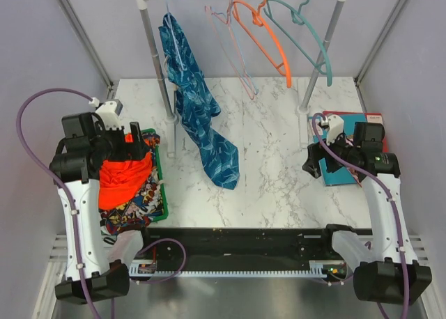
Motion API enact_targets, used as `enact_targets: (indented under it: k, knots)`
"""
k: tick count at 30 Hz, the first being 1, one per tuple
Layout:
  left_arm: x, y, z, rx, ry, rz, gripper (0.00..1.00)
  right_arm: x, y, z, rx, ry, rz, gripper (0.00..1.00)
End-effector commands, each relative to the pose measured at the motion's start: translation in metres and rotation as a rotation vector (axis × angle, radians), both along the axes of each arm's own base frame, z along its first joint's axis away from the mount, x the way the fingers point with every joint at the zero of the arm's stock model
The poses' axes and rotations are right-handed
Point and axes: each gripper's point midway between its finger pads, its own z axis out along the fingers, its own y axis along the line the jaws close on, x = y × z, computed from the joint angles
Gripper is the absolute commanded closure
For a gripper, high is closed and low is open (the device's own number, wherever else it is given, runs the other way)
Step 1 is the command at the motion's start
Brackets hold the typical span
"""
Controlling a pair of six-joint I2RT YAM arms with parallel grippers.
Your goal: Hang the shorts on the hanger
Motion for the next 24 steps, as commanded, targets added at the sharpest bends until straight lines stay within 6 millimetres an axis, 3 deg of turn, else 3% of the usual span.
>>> enact_targets:
  k: [1,9,14,20,24]
  knots:
    - [0.009,0.019,0.006,0.134,0.024,-0.039,0.0,0.01,0.0,-0.001,-0.054,0.008,0.024,0.02]
    - [-0.001,0.044,-0.053,0.307,0.301,-0.224,0.0,0.013,0.03,-0.018,-0.188,0.032,0.138,0.03]
    - [0.007,0.07,-0.078,0.445,0.358,-0.254,0.01,0.006,0.047,-0.023,-0.199,0.042,0.196,0.02]
    - [0.01,0.085,-0.119,0.487,0.467,-0.293,0.0,-0.003,0.055,-0.018,-0.212,0.038,0.253,0.02]
    - [0.0,0.094,-0.15,0.527,0.549,-0.324,0.0,-0.01,0.052,-0.015,-0.237,0.037,0.276,0.02]
